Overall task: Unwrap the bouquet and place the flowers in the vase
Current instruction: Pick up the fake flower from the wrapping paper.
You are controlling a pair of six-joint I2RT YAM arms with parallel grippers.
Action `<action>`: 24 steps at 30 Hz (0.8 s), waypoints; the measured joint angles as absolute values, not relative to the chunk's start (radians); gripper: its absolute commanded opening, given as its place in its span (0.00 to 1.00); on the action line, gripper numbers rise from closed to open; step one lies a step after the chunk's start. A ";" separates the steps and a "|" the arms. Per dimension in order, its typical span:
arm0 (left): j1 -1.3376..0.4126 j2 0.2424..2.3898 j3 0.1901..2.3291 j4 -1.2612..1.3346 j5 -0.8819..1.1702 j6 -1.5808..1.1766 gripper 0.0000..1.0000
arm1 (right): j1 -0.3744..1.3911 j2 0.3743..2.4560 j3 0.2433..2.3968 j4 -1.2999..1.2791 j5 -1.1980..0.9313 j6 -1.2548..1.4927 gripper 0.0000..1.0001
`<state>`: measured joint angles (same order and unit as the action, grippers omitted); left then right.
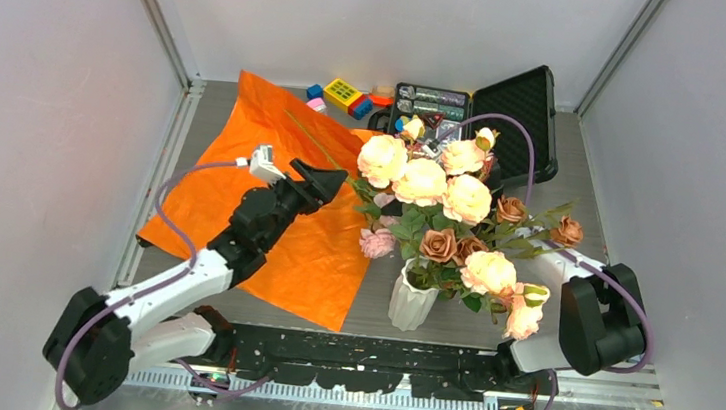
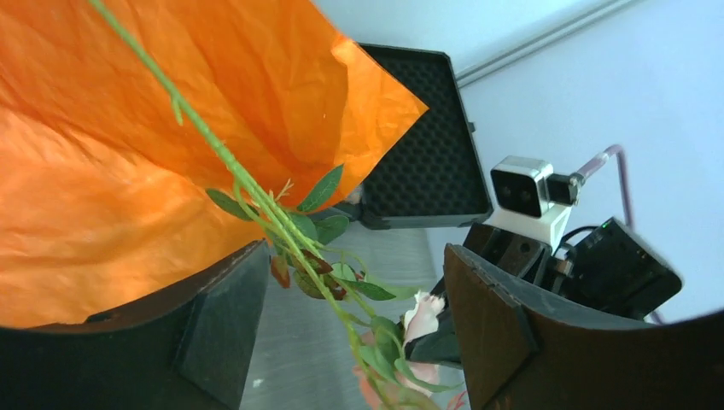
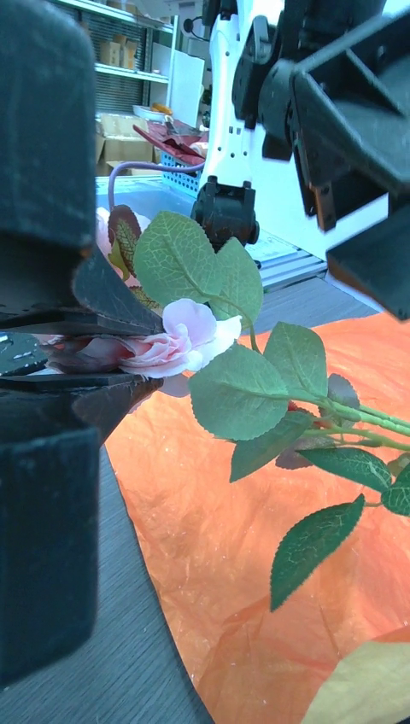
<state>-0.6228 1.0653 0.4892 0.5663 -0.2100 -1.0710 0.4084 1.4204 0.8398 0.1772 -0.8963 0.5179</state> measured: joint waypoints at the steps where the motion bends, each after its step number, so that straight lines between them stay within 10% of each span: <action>1: -0.616 1.029 0.504 0.505 -0.199 -1.027 0.81 | 0.408 1.420 0.845 0.165 -0.894 0.512 0.11; 24: -0.574 1.040 0.635 0.083 0.269 0.050 0.84 | 0.408 1.354 0.924 -0.178 -0.897 0.440 0.11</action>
